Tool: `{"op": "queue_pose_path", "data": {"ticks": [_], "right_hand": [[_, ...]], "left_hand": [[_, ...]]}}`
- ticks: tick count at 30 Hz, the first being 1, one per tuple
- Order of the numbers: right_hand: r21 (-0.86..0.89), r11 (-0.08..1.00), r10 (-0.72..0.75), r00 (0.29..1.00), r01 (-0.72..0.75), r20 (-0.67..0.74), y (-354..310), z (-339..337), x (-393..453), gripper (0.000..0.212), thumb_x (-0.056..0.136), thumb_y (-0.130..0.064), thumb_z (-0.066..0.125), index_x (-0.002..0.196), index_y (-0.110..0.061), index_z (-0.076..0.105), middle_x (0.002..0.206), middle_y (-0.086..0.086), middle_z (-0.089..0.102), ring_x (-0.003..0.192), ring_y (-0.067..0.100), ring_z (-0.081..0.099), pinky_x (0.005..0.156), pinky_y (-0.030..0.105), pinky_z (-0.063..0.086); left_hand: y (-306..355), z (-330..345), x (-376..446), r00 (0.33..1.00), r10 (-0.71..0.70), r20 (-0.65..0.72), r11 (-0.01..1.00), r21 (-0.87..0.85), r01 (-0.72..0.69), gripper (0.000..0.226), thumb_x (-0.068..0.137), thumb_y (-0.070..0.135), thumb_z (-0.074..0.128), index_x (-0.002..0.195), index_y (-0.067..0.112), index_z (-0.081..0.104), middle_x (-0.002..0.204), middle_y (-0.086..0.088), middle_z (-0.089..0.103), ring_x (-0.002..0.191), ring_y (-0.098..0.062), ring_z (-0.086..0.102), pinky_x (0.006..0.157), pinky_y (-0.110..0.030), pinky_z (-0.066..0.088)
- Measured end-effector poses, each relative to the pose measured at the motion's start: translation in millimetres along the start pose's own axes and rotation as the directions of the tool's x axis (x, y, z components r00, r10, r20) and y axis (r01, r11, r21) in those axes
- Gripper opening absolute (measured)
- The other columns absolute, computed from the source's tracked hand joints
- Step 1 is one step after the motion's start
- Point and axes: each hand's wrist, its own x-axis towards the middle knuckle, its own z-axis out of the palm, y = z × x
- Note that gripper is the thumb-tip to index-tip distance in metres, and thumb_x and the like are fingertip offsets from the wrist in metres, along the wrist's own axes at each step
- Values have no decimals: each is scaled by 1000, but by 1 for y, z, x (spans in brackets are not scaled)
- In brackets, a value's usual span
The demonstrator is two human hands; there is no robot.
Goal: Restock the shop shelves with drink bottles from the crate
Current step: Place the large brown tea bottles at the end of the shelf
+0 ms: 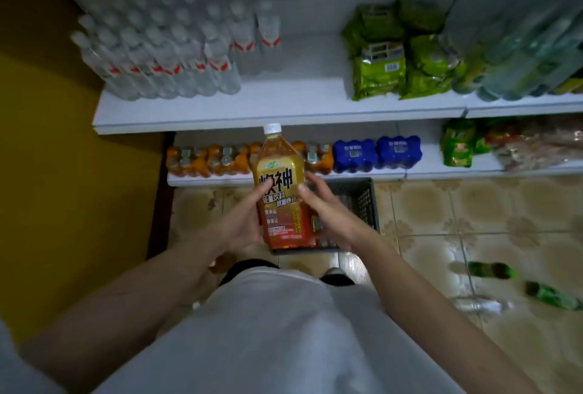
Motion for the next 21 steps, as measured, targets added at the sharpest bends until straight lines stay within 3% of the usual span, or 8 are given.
{"op": "queue_pose_path", "data": {"ticks": [4,9,13,16,19,21], "right_hand": [[-96,989,-118,989,109,-92,-16,33,5,86,80,-60,67,152,-41,25,146,5,49,112,18,61,92,44,55],[-141,977,-181,975,163,-129,-39,72,13,81,83,-58,67,151,-35,30,138,0,56,107,15,67,85,37,60],[-165,960,-249,959,225,-140,-70,99,16,66,87,-51,65,144,-32,39,126,-7,62,100,7,67,69,22,58],[-191,947,-285,948,257,-141,-87,112,17,81,77,-62,66,147,-33,39,134,-4,60,107,14,67,79,34,60],[-190,940,-311,940,283,-138,-104,119,16,65,85,-56,64,143,-34,43,130,-1,62,107,20,67,84,45,60],[-199,926,-347,931,320,-116,-117,121,13,53,91,-51,61,139,-34,46,126,0,64,104,20,69,82,42,61]], "left_hand": [[29,-12,-23,998,65,-22,997,34,-64,82,75,66,64,144,26,46,133,-11,65,121,-32,63,93,-58,52],[56,-30,-57,992,124,-12,990,73,-123,81,70,69,66,138,27,55,130,-10,67,120,-30,64,102,-64,45],[83,-41,-74,984,172,-47,982,92,-167,75,75,71,64,135,26,58,127,-9,69,119,-31,64,104,-64,42],[100,-43,-89,976,211,-45,973,108,-206,74,77,71,63,136,26,58,128,-10,68,120,-31,64,105,-62,43],[115,-39,-101,964,257,-74,961,122,-247,71,79,71,58,135,27,58,126,-8,69,118,-30,65,101,-61,46],[126,-34,-107,952,294,-91,952,120,-282,68,81,70,58,134,27,60,126,-9,69,118,-32,65,102,-62,46]]}}
